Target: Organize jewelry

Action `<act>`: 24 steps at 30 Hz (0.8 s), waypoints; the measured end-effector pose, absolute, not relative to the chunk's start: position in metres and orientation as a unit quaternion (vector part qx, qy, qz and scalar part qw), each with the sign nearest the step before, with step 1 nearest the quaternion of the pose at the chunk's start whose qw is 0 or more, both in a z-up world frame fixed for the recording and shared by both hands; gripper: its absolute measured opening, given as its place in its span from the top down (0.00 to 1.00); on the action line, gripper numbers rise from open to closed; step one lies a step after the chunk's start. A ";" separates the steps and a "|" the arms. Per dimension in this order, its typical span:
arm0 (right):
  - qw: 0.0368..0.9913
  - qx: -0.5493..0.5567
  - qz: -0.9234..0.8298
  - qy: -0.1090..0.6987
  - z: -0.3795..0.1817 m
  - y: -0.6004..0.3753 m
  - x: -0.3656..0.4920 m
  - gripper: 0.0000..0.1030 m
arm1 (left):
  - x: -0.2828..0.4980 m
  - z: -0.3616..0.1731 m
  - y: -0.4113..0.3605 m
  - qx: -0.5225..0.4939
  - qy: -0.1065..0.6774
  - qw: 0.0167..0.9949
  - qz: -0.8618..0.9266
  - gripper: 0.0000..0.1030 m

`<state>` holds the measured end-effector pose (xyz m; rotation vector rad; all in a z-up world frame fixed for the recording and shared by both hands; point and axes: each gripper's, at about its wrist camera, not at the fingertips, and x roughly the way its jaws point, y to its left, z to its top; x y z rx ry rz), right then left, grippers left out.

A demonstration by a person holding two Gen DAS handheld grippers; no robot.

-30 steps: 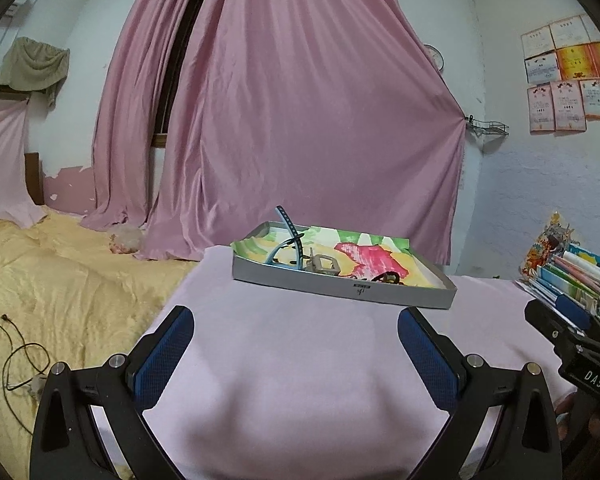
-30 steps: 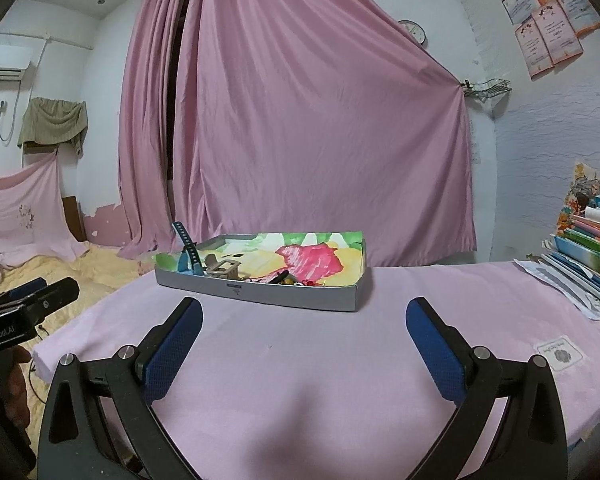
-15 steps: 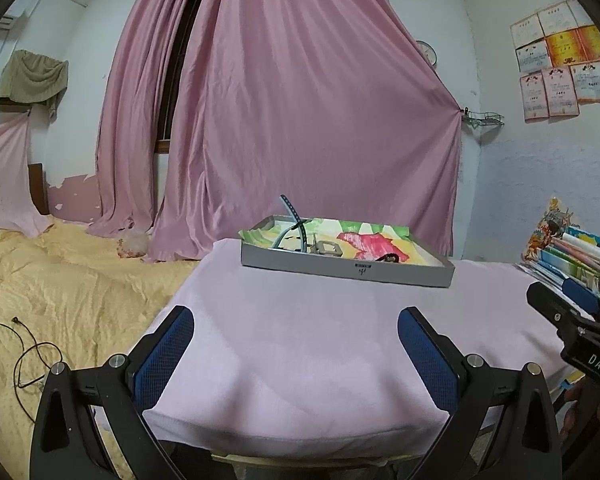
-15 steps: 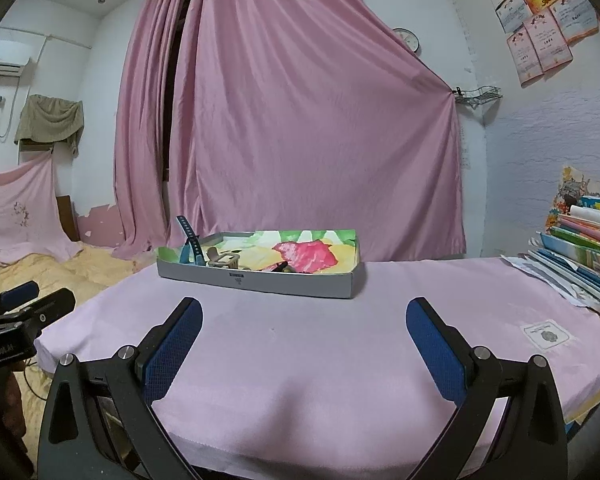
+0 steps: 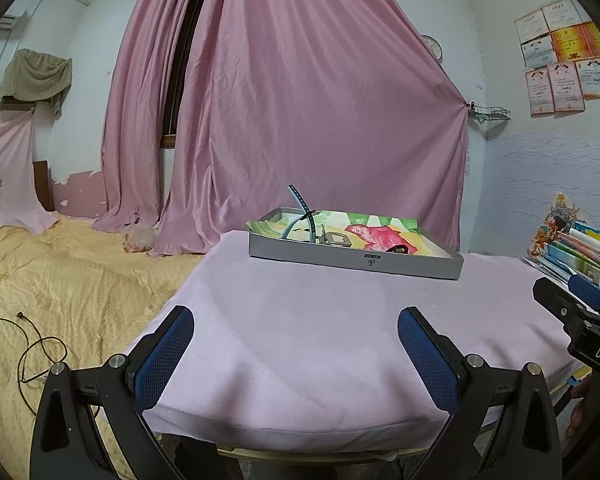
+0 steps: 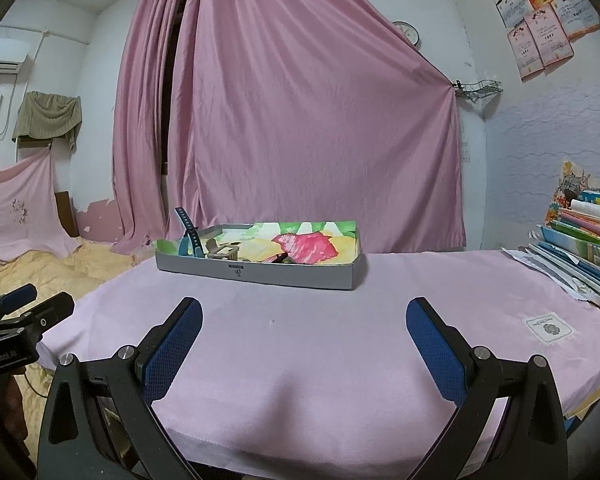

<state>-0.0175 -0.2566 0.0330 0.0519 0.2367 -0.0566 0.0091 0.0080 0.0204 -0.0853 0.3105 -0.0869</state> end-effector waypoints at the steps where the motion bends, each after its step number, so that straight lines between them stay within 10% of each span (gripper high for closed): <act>1: 0.992 0.026 -0.028 0.118 0.033 -0.256 -0.017 0.03 | 0.009 0.021 0.008 -0.042 0.155 0.986 -0.043 0.01; 24: 0.992 0.026 -0.028 0.118 0.033 -0.256 -0.018 0.03 | 0.010 0.020 0.008 -0.041 0.158 0.986 -0.044 0.01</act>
